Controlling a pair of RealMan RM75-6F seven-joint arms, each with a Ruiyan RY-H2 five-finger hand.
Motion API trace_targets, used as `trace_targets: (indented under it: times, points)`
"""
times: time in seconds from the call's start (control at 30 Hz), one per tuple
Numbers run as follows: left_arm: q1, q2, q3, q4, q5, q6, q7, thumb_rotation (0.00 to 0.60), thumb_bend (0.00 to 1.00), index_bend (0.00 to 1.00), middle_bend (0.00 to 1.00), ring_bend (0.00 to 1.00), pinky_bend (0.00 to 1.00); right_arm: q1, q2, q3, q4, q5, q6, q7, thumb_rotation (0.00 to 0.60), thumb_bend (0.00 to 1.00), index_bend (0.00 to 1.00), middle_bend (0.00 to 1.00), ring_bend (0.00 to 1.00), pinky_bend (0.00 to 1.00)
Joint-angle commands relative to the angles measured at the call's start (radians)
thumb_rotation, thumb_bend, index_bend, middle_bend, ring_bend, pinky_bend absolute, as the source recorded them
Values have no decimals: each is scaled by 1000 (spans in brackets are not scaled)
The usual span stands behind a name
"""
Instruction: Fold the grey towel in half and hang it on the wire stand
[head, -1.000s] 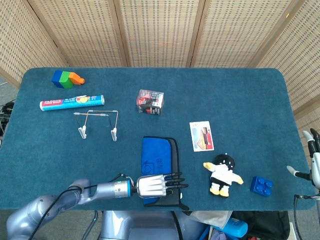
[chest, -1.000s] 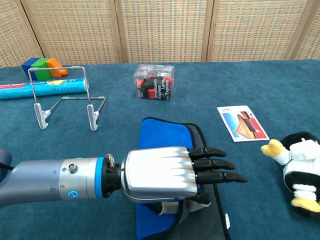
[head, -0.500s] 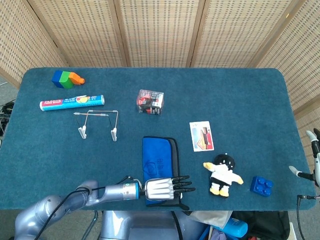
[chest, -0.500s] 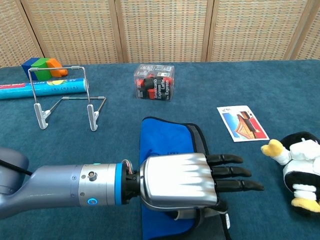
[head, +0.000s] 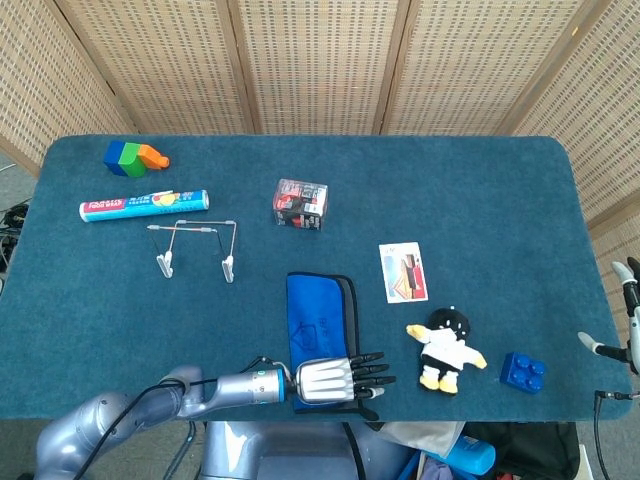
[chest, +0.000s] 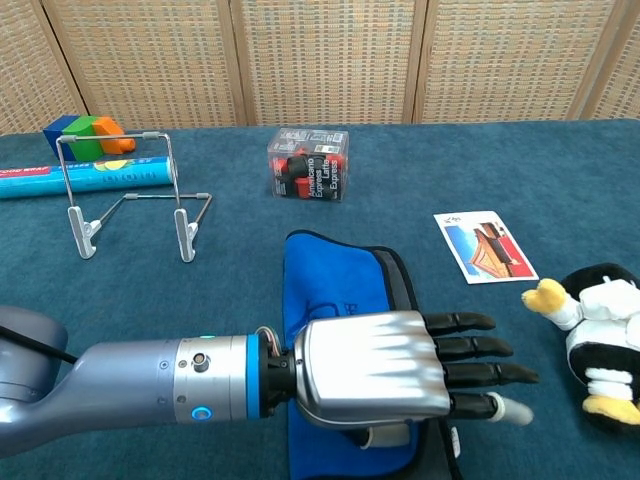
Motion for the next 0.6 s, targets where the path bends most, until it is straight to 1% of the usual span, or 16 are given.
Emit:
trace_targets:
  times: [0.03,0.17,0.2,0.23,0.3,0.33,0.4,0.5,0.6]
  points:
    - [4,18,-15,-23,-17,-1,13,600,382,0,0,0,0,0,1,0,-1,-1,1,1,600,0,0,0,0,0]
    - [8,52,-41,-69,-38,20,19,600,350,0,0,0,0,-1,2,-1,-1,-4,3,3,600,0,0,0,0,0]
    - [9,67,-52,-92,-46,31,16,600,349,0,0,0,0,-1,2,-1,-1,-4,3,4,600,0,0,0,0,0]
    - [10,92,-79,-124,-62,56,8,600,349,0,0,0,0,-1,1,-1,-1,-4,2,2,600,0,0,0,0,0]
    - [5,124,-99,-167,-73,63,12,600,350,0,0,0,0,0,0,-2,-1,-6,2,0,600,0,0,0,0,0]
    - [2,145,-120,-192,-85,69,18,600,351,0,0,0,0,0,0,-4,-2,-8,2,-2,600,0,0,0,0,0]
    - [-2,176,-149,-232,-107,65,24,600,349,0,0,0,0,1,0,-5,-4,-9,1,-6,600,0,0,0,0,0]
    - [-6,210,-168,-280,-135,42,8,600,335,0,0,0,0,1,-1,-4,-6,-7,1,-11,600,0,0,0,0,0]
    - [-6,242,-184,-315,-158,27,5,600,273,0,0,0,0,3,-2,-4,-7,-4,-3,-15,600,0,0,0,0,0]
